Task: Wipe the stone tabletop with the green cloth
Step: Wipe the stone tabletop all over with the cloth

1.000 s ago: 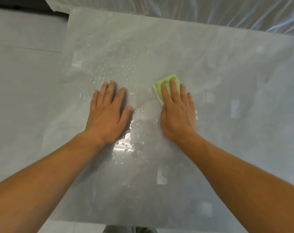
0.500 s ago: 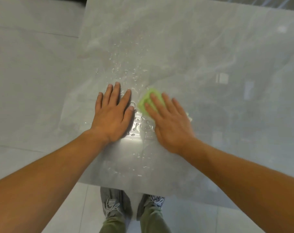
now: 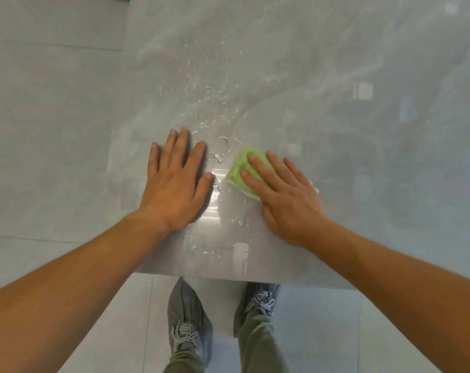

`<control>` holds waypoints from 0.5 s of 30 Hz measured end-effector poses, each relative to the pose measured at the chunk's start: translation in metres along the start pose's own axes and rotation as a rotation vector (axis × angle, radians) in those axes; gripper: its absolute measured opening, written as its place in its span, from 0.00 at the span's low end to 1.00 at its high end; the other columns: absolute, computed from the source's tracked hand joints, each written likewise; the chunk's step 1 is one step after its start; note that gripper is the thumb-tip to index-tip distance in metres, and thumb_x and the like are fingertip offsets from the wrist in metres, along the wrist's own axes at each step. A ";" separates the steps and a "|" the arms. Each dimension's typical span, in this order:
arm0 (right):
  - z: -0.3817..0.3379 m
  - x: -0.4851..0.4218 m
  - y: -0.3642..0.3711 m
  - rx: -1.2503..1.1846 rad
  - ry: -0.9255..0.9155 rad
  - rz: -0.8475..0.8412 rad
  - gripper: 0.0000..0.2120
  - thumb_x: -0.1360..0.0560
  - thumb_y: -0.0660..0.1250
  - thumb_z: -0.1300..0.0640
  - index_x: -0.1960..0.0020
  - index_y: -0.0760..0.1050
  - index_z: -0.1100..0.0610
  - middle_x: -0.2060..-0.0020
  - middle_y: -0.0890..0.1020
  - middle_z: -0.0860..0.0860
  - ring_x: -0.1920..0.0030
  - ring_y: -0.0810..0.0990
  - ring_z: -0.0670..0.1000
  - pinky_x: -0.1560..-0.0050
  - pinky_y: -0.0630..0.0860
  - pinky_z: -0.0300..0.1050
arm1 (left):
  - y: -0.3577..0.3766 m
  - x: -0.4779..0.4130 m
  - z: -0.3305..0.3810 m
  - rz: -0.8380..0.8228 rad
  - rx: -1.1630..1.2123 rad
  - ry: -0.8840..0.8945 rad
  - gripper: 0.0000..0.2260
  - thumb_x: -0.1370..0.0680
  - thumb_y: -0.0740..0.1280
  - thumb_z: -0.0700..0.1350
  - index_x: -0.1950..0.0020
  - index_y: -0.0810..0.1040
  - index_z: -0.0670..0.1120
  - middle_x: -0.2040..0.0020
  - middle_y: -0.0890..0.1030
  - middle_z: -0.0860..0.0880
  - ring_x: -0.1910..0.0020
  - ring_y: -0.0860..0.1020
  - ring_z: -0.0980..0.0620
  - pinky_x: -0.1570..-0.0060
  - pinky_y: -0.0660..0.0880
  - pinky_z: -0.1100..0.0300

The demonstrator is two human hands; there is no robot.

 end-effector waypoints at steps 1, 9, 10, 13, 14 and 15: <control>0.010 -0.005 -0.002 0.013 0.021 0.007 0.32 0.26 0.57 0.56 0.21 0.59 0.50 0.21 0.57 0.52 0.21 0.55 0.61 0.24 0.54 0.62 | 0.002 0.005 -0.001 -0.006 -0.003 0.012 0.30 0.18 0.44 0.61 0.18 0.52 0.49 0.18 0.43 0.44 0.20 0.37 0.47 0.23 0.35 0.44; -0.028 0.004 0.011 -0.053 0.344 0.149 0.32 0.25 0.55 0.55 0.21 0.56 0.49 0.20 0.54 0.51 0.21 0.51 0.61 0.23 0.51 0.61 | 0.014 0.025 -0.012 -0.010 -0.031 0.066 0.30 0.18 0.44 0.60 0.18 0.51 0.50 0.18 0.44 0.44 0.19 0.39 0.46 0.22 0.39 0.44; -0.042 0.018 0.017 -0.034 0.243 0.103 0.32 0.25 0.56 0.54 0.21 0.56 0.49 0.20 0.54 0.51 0.21 0.51 0.60 0.23 0.52 0.61 | 0.015 0.028 -0.011 -0.012 -0.029 0.078 0.29 0.18 0.45 0.60 0.18 0.51 0.50 0.18 0.44 0.44 0.19 0.39 0.46 0.22 0.39 0.44; -0.040 0.034 0.016 -0.001 0.080 0.020 0.31 0.24 0.56 0.54 0.21 0.58 0.49 0.20 0.56 0.51 0.21 0.52 0.59 0.23 0.52 0.61 | 0.016 0.040 -0.013 -0.020 -0.015 0.109 0.29 0.18 0.45 0.60 0.18 0.51 0.50 0.18 0.44 0.44 0.19 0.39 0.46 0.23 0.37 0.46; -0.030 0.031 0.012 -0.006 0.128 0.028 0.31 0.24 0.55 0.55 0.21 0.59 0.49 0.20 0.57 0.51 0.21 0.53 0.60 0.23 0.52 0.61 | 0.016 0.043 -0.014 -0.020 -0.015 0.118 0.29 0.18 0.45 0.60 0.18 0.51 0.50 0.18 0.44 0.44 0.19 0.39 0.46 0.23 0.37 0.46; -0.018 0.025 0.007 -0.024 0.225 0.059 0.31 0.25 0.53 0.55 0.21 0.59 0.49 0.20 0.56 0.51 0.21 0.53 0.60 0.23 0.52 0.61 | 0.017 0.045 -0.016 -0.020 -0.016 0.126 0.29 0.18 0.45 0.60 0.18 0.51 0.50 0.18 0.44 0.44 0.19 0.39 0.46 0.23 0.37 0.46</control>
Point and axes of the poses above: each hand's wrist, its own x-axis away from the middle knuckle, its own y-axis out of the palm, z = x × y, the point moved 5 cm from there along -x, towards the middle knuckle
